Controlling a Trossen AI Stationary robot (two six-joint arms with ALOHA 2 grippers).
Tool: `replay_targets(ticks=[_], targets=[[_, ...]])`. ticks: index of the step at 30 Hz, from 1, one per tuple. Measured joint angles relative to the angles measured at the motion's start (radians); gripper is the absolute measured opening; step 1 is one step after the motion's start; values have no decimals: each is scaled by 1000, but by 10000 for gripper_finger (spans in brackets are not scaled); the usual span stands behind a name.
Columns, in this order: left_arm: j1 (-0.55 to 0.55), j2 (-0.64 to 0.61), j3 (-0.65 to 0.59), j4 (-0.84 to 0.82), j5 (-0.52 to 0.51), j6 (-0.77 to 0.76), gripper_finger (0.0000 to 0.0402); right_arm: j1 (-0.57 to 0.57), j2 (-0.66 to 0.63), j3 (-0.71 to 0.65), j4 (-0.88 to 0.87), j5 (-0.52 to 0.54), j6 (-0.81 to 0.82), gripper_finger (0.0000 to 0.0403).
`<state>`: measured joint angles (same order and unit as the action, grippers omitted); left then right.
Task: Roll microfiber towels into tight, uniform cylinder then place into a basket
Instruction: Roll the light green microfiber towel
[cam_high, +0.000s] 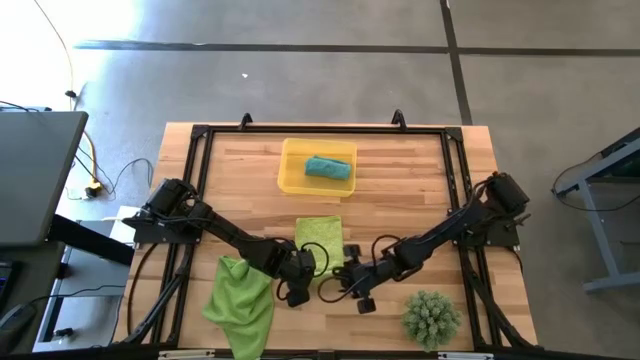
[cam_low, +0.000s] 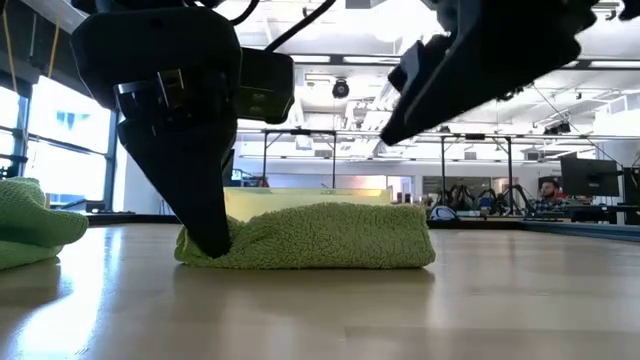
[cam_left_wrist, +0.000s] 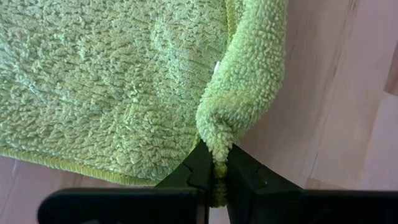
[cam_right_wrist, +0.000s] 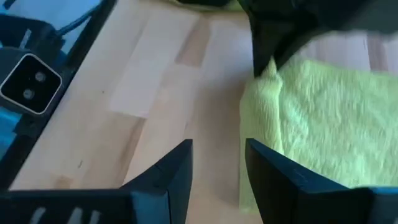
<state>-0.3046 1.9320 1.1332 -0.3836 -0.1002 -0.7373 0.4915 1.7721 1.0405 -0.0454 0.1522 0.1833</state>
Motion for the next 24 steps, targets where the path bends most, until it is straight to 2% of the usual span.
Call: replay_targets(ticks=[5, 9, 15, 24], targets=[[0, 0, 0, 1, 2, 0, 16, 0, 33, 0, 8, 23, -23, 143], [0, 0, 0, 2, 5, 7, 16, 0, 65, 0, 6, 32, -26, 173], [0, 0, 0, 4, 9, 16, 16, -13, 95, 0, -58, 137, -14, 214], [0, 0, 0, 5, 10, 16, 16, -40, 108, -1, -85, 94, -4, 216]])
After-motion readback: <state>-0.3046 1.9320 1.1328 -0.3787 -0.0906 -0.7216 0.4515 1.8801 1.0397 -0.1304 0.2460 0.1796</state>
